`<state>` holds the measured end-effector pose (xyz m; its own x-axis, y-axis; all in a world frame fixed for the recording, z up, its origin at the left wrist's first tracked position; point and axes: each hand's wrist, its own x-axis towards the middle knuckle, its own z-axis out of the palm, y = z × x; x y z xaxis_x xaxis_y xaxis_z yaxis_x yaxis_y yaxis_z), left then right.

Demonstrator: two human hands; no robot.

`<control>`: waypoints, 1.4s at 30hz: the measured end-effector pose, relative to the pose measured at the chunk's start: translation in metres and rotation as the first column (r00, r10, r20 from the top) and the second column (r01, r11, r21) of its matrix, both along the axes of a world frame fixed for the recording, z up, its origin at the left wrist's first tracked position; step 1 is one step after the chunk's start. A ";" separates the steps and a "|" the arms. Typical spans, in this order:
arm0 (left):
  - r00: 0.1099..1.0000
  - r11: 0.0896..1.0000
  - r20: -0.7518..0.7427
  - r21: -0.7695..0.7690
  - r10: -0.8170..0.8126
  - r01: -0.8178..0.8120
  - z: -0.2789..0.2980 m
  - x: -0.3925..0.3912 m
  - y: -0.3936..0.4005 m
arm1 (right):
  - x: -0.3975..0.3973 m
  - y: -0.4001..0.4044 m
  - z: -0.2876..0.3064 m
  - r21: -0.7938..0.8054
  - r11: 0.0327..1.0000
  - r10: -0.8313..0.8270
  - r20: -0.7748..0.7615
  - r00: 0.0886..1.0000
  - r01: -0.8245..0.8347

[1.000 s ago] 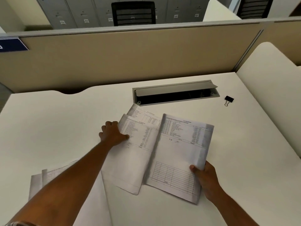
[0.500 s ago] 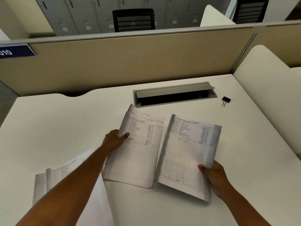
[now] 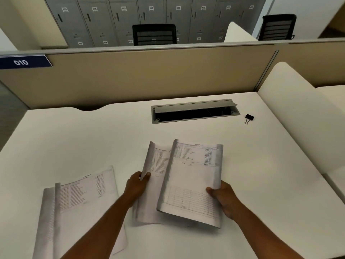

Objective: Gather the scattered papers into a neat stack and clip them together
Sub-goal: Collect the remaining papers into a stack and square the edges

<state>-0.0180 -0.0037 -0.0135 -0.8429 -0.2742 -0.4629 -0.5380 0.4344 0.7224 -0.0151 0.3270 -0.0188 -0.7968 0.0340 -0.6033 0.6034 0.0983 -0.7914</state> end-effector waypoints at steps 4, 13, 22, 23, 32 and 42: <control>1.000 0.963 0.027 0.269 0.010 -0.017 0.001 0.029 0.018 | 0.009 -0.015 -0.003 0.071 0.995 0.068 0.031 0.997 -0.070; 0.998 0.881 -0.031 0.469 -0.057 0.065 0.002 0.064 0.043 | 0.020 -0.031 0.006 0.417 0.878 0.256 0.007 0.967 -0.236; 0.993 0.626 -0.069 0.772 -0.098 0.115 0.058 0.083 0.041 | 0.013 -0.012 0.045 -0.203 0.972 0.102 -0.076 0.992 -0.116; 0.992 0.642 -0.089 0.756 -0.084 0.123 0.062 0.082 0.043 | 0.014 -0.014 0.050 -0.206 0.970 0.103 -0.113 0.988 -0.125; 0.810 0.954 -0.512 0.233 0.286 -0.189 0.108 0.081 0.085 | 0.033 -0.047 0.098 -0.138 0.990 -0.060 -0.586 0.808 -0.026; 0.705 0.952 -0.660 0.296 0.260 -0.074 0.134 0.089 0.073 | 0.042 -0.055 0.114 -0.086 0.996 -0.062 -0.681 0.730 0.004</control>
<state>0.0715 0.0696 0.1209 -0.9004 -0.4061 0.1562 0.0988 0.1589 0.9823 0.0274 0.2717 0.0955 -0.9938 0.0472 0.1003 -0.0998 0.0135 -0.9949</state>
